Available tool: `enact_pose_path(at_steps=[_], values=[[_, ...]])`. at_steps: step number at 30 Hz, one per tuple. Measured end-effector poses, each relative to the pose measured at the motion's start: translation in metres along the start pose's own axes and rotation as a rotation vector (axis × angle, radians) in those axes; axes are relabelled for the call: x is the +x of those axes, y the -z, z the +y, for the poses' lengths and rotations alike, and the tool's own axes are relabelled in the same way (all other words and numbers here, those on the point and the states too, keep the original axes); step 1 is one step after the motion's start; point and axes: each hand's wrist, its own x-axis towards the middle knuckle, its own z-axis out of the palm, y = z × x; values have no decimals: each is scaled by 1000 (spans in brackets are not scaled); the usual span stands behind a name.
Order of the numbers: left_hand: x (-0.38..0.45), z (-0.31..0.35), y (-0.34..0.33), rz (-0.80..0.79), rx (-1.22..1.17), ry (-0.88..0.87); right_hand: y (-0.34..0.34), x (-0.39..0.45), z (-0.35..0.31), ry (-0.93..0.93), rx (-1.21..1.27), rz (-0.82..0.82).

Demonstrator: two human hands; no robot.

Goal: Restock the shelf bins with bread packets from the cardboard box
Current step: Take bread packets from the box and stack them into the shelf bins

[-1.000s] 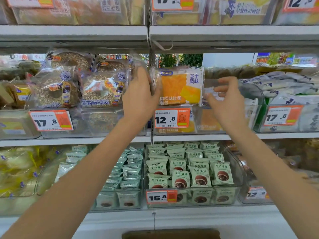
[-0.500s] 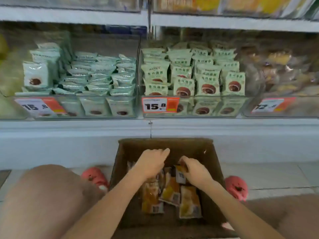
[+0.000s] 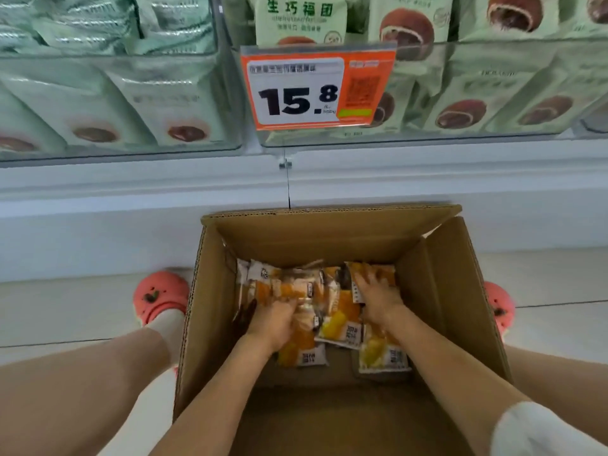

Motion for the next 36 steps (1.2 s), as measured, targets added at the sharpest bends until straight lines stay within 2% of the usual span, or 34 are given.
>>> enact_pose_path(at_steps=[3, 10, 13, 15, 18, 20, 24, 26, 28, 30, 32, 33, 35, 36], values=[[2, 1, -1, 8, -80, 8, -13, 6, 1, -14, 1, -6], [7, 15, 4, 71, -464, 40, -15, -10, 9, 64, 25, 258], [7, 28, 11, 70, -734, 102, -15, -32, 10, 97, 193, 487], [8, 33, 14, 12, -909, 239, -16, -48, 8, 149, 375, 650], [8, 36, 23, -273, -1418, 462, -7, -67, -7, 237, 637, 751], [6, 34, 31, -424, -1785, 510, 7, -78, -22, 342, 679, 774], [-1, 19, 38, -412, -2257, 451, 32, -109, -41, 605, 656, 739], [-7, 11, 42, -411, -2315, 382, 40, -122, -40, 673, 629, 751], [-11, 8, 50, -387, -2159, 298, 45, -129, -38, 687, 623, 776], [-15, 14, 60, -327, -1948, 230, 51, -135, -38, 626, 648, 825], [-16, 23, 66, -241, -1898, 213, 52, -136, -40, 440, 862, 816], [-16, 28, 67, -183, -1926, 207, 52, -139, -42, 327, 1057, 772], [-19, 39, 69, -88, -1973, 200, 53, -144, -47, 247, 1643, 580], [-21, 44, 70, -58, -1974, 187, 53, -146, -50, 227, 1976, 417]])
